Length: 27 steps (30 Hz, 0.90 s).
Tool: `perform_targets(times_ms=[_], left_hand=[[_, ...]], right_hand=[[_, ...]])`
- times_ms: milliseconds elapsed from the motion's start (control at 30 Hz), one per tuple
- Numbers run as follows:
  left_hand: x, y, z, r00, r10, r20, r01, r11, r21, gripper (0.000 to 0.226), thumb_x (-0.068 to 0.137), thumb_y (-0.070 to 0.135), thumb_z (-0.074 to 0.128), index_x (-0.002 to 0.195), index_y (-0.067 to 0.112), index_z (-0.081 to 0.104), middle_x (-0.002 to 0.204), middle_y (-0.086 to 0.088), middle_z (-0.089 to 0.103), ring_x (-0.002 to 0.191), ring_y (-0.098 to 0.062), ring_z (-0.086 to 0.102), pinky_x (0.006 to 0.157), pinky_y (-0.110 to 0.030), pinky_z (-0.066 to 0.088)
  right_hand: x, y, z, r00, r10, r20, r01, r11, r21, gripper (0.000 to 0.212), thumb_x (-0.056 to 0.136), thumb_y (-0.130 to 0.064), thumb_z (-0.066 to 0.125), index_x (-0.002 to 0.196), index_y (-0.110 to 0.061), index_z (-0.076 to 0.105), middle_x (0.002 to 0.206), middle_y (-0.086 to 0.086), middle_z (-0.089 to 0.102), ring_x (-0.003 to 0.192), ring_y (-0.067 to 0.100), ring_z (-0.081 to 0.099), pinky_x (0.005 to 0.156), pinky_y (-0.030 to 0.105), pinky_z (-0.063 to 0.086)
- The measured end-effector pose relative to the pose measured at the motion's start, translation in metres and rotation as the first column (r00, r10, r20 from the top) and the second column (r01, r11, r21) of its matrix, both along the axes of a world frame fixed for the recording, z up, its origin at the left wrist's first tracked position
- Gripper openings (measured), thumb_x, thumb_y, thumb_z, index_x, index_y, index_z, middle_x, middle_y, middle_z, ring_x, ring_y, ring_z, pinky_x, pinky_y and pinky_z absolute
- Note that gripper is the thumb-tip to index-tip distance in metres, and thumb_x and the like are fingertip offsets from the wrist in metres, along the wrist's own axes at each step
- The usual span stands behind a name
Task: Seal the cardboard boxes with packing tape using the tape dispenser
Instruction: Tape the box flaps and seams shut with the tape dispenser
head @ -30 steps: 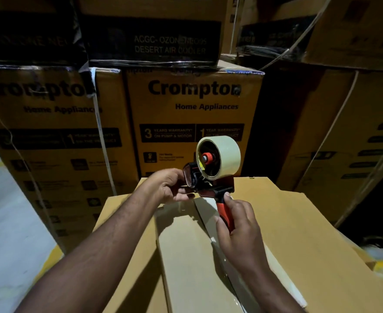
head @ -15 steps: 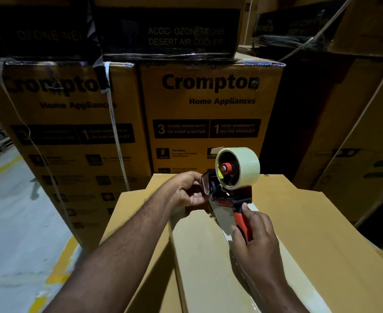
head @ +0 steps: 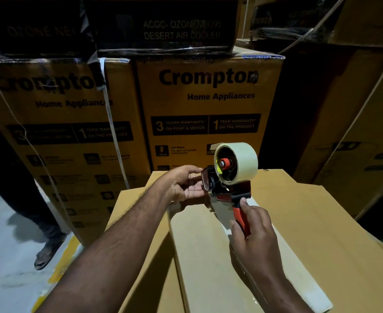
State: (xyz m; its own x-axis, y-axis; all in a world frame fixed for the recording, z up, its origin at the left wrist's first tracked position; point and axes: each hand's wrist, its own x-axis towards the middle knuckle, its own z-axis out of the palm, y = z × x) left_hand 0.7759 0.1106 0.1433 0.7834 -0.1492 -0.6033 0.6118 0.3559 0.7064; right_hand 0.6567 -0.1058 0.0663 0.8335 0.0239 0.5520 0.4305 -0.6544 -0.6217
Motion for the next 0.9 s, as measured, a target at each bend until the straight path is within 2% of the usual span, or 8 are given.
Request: perform_targets(times_ms=[100, 167, 233, 333, 500, 567, 767, 900], left_hand=[[0.001, -0.001, -0.005, 1.0, -0.028, -0.006, 0.029, 0.992, 0.123, 0.01, 0.097, 0.003, 0.062, 0.107, 0.0, 0.064, 0.084, -0.017, 0.075, 0.072, -0.026, 0.077, 0.059, -0.038, 0.064], [0.005, -0.003, -0.009, 0.997, -0.046, 0.055, 0.027, 0.951, 0.307, 0.009, 0.098, -0.002, 0.059, 0.102, 0.001, 0.067, 0.083, -0.015, 0.074, 0.071, -0.023, 0.075, 0.061, -0.034, 0.064], [0.012, -0.004, -0.011, 0.983, -0.097, 0.157, 0.002, 0.857, 0.515, 0.007, 0.092, -0.004, 0.065, 0.097, -0.001, 0.069, 0.09, -0.016, 0.073, 0.079, -0.025, 0.074, 0.068, -0.033, 0.062], [0.018, -0.006, -0.015, 0.953, -0.164, 0.255, -0.059, 0.725, 0.686, 0.008, 0.09, 0.0, 0.071, 0.098, 0.001, 0.071, 0.093, -0.012, 0.073, 0.079, -0.019, 0.068, 0.057, -0.029, 0.054], [0.017, -0.008, -0.03, 0.945, -0.18, 0.274, -0.097, 0.646, 0.757, 0.006, 0.093, 0.004, 0.067, 0.096, 0.002, 0.072, 0.094, -0.015, 0.072, 0.08, -0.019, 0.064, 0.066, -0.031, 0.052], [0.017, -0.006, -0.036, 0.952, -0.152, 0.265, -0.102, 0.659, 0.746, 0.007, 0.092, 0.0, 0.066, 0.092, 0.005, 0.07, 0.091, -0.015, 0.071, 0.081, -0.021, 0.062, 0.068, -0.032, 0.051], [0.013, -0.008, -0.047, 0.954, -0.054, 0.295, -0.182, 0.676, 0.714, 0.011, 0.089, -0.002, 0.064, 0.087, 0.009, 0.068, 0.077, -0.01, 0.067, 0.069, -0.021, 0.057, 0.056, -0.029, 0.044], [0.015, -0.004, -0.048, 0.965, -0.07, 0.251, -0.133, 0.696, 0.706, 0.012, 0.086, -0.005, 0.064, 0.09, 0.006, 0.068, 0.085, -0.013, 0.067, 0.079, -0.023, 0.06, 0.065, -0.033, 0.049]], right_hand=[[0.002, 0.0, 0.0, 1.0, -0.001, -0.009, 0.001, 1.0, 0.007, 0.057, 0.087, -0.012, 0.076, 0.14, -0.014, 0.054, 0.12, 0.003, 0.056, 0.104, 0.023, 0.06, 0.07, 0.029, 0.048], [0.001, 0.002, 0.0, 1.0, 0.004, -0.013, -0.004, 1.0, -0.005, 0.058, 0.086, -0.012, 0.076, 0.14, -0.016, 0.054, 0.12, 0.002, 0.056, 0.104, 0.022, 0.06, 0.069, 0.031, 0.051], [0.001, 0.004, 0.0, 1.0, 0.01, -0.027, -0.011, 1.0, -0.025, 0.061, 0.087, -0.014, 0.076, 0.142, -0.019, 0.052, 0.121, 0.0, 0.055, 0.106, 0.02, 0.059, 0.069, 0.033, 0.055], [0.002, 0.003, 0.002, 0.997, 0.017, -0.074, -0.022, 0.998, -0.063, 0.061, 0.09, -0.021, 0.073, 0.145, -0.024, 0.048, 0.126, -0.004, 0.053, 0.11, 0.015, 0.055, 0.073, 0.03, 0.056], [-0.002, 0.005, 0.01, 0.984, -0.011, -0.178, -0.008, 0.995, -0.103, 0.059, 0.095, -0.028, 0.066, 0.149, -0.028, 0.043, 0.132, -0.008, 0.049, 0.115, 0.014, 0.053, 0.079, 0.028, 0.053], [-0.006, 0.008, 0.013, 0.98, -0.016, -0.197, -0.009, 0.992, -0.127, 0.059, 0.095, -0.029, 0.066, 0.149, -0.028, 0.042, 0.132, -0.009, 0.048, 0.114, 0.014, 0.054, 0.078, 0.026, 0.051], [-0.009, 0.012, 0.015, 0.967, -0.052, -0.25, 0.008, 0.985, -0.174, 0.059, 0.097, -0.028, 0.062, 0.151, -0.028, 0.039, 0.133, -0.008, 0.046, 0.109, 0.017, 0.057, 0.077, 0.031, 0.055], [-0.011, 0.016, 0.018, 0.968, -0.042, -0.247, -0.01, 0.978, -0.206, 0.058, 0.096, -0.027, 0.063, 0.15, -0.027, 0.042, 0.13, -0.008, 0.048, 0.1, 0.016, 0.059, 0.069, 0.027, 0.052]])
